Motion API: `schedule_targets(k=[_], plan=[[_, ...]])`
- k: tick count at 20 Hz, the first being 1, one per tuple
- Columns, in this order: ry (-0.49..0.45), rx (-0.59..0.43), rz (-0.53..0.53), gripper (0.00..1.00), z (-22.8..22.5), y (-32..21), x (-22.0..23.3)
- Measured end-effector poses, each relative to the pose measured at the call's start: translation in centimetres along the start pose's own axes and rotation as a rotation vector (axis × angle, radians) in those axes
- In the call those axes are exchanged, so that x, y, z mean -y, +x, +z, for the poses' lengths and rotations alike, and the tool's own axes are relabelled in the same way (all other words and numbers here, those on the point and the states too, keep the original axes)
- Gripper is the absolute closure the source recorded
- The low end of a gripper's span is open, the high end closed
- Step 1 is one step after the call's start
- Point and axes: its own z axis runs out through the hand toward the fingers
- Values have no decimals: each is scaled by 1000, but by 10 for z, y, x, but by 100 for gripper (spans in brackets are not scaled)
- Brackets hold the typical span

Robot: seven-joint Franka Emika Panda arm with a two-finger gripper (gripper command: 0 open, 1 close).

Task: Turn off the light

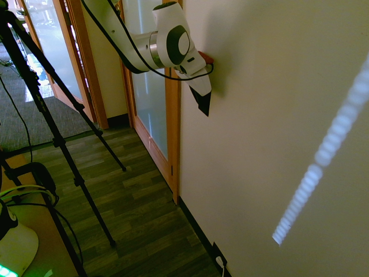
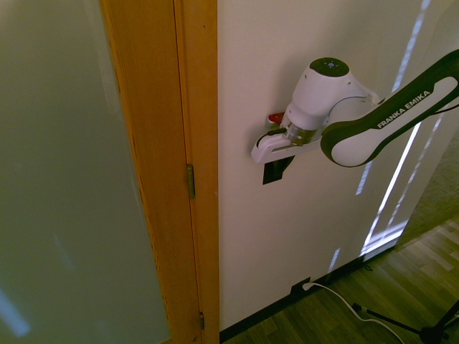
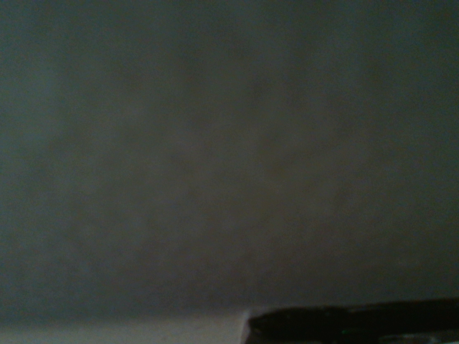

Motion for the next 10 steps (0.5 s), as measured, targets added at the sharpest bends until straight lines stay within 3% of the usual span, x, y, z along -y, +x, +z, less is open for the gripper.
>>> schedule_targets(k=[10], plan=[[-90, 33, -50, 0, -5, -37, -35]])
